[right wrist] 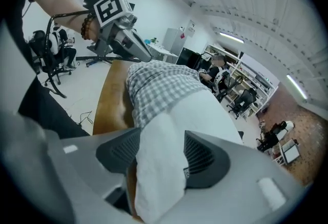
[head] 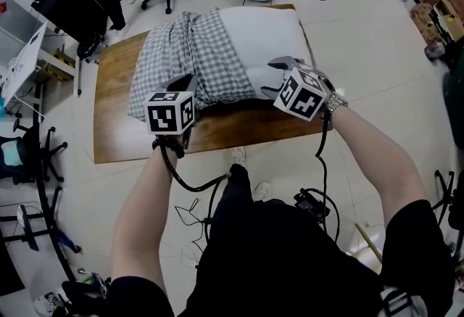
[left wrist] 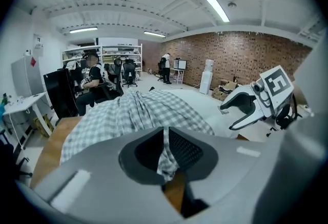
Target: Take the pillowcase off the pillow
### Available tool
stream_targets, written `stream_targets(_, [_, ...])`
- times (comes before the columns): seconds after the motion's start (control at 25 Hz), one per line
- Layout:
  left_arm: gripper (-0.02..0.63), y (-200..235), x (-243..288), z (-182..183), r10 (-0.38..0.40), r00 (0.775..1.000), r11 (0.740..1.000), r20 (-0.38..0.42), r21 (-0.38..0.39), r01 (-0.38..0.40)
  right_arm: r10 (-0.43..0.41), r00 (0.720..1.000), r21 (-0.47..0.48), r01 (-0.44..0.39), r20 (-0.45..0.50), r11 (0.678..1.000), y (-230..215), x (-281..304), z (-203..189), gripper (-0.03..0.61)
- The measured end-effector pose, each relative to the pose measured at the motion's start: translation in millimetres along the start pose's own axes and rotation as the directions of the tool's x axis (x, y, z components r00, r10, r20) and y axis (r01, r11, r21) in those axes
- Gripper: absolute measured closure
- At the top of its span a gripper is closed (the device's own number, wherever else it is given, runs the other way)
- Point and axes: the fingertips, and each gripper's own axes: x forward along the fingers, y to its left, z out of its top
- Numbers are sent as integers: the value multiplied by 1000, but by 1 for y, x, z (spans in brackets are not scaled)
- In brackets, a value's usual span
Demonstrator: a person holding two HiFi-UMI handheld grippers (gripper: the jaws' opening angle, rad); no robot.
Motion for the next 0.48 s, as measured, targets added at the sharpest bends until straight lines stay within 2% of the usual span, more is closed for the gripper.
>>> stream_targets(0.12, [508, 6, 3, -22, 22, 1000, 998, 0, -57, -22, -34, 999, -42, 33, -17, 999, 4, 11, 1, 301])
stream_targets(0.28, [381, 13, 10, -55, 60, 997, 988, -42, -137, -65, -76, 996, -107, 71, -41, 992, 10, 22, -1, 299])
stream_targets(0.4, [325, 11, 18, -81, 76, 994, 977, -75, -193, -89, -112, 992, -144, 103, -55, 984, 13, 28, -7, 298])
stream_targets(0.48, [312, 10, 25, -95, 82, 992, 970, -97, -219, -101, -141, 988, -178, 128, -62, 976, 14, 33, -8, 296])
